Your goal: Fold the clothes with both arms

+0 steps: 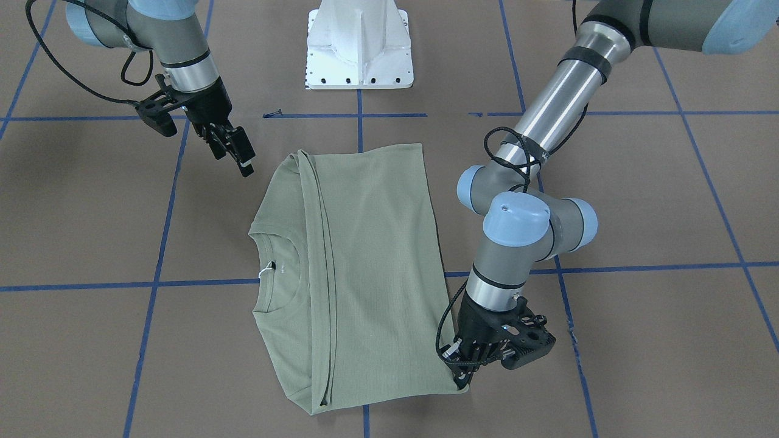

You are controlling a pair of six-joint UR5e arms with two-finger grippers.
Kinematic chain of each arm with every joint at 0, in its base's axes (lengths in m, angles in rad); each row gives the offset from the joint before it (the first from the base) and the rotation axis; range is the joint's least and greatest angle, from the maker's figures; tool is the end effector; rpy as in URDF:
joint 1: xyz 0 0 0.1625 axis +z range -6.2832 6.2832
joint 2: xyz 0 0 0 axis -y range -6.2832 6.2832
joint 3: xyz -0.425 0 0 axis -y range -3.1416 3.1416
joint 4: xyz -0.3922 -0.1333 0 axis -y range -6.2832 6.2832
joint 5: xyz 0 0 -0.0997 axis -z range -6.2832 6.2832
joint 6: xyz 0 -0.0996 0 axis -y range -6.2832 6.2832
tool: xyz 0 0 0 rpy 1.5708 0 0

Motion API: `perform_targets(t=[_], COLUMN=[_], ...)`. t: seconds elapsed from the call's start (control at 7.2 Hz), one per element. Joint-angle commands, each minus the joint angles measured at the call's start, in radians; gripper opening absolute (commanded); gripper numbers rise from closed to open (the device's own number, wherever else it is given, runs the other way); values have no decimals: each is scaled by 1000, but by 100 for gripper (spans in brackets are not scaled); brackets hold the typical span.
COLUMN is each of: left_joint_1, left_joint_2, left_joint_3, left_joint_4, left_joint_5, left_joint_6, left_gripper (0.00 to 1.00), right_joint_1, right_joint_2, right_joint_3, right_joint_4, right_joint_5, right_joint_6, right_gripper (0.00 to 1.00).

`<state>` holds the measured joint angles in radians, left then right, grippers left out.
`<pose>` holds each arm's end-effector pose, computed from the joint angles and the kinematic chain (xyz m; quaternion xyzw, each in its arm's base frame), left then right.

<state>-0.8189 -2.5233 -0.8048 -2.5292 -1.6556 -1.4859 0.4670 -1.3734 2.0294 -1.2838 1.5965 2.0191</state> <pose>0.4984 -0.7158 0.2863 0.2043 0.5024 -0.2799 0.7921 -0.4173 -0.3568 0.3178 -0.0072 -0.4543 0.3884 0.8017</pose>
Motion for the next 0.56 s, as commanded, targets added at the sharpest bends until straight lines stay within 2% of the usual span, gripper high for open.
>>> perform_targets(t=[0.0, 0.14, 0.28, 0.42], left_joint_1=[0, 0, 1, 4], left_joint_2=[187, 237, 289, 335], left_joint_3=[-342, -447, -535, -625], left_joint_4=[77, 134, 147, 196], left_joint_5=[-92, -152, -156, -158], left_joint_6=[15, 15, 12, 12], left_gripper=[58, 58, 58, 58], right_joint_1=[-4, -11, -14, -43], right_joint_2=[63, 118, 216, 287], right_joint_3=[-56, -93, -125, -168], right_joint_4=[-5, -59, -171, -236], right_joint_5=[8, 11, 13, 13], right_joint_6=[-104, -209, -341, -441], right_gripper=[100, 100, 100, 100])
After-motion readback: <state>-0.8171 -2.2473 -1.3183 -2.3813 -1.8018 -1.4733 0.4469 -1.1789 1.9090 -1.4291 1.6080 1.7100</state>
